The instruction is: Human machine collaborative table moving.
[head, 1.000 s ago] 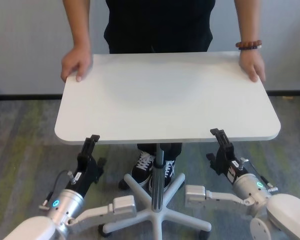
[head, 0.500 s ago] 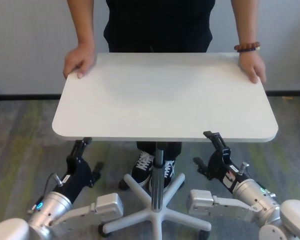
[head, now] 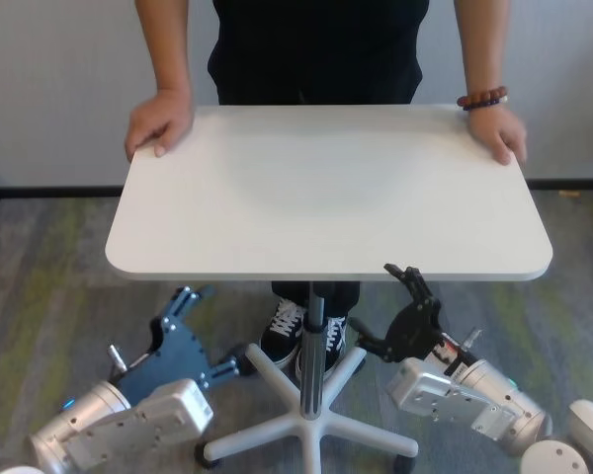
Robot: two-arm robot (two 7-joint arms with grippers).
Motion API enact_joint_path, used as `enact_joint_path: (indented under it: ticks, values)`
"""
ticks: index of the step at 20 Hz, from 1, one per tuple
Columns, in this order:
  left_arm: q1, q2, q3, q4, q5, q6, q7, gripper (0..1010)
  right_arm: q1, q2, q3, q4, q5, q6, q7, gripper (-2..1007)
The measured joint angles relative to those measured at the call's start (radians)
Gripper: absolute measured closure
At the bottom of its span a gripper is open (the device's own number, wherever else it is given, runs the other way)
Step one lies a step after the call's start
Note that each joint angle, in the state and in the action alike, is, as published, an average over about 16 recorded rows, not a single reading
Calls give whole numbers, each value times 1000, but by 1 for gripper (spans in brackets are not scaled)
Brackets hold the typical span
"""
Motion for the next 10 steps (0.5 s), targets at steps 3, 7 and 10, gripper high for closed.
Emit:
enact_joint_path:
  ticks: [3, 7, 10]
  values:
    - [4, 5, -7, -15, -63, -50, -42, 10, 5, -20, 15, 19, 83, -74, 35, 4]
    - [4, 0, -14, -28, -107, -87, -70, 10, 16, -43, 31, 30, 163, -142, 78, 4]
    - [-2, -8, -22, -37, -114, -96, -74, 10, 26, -56, 38, 25, 202, -170, 105, 4]
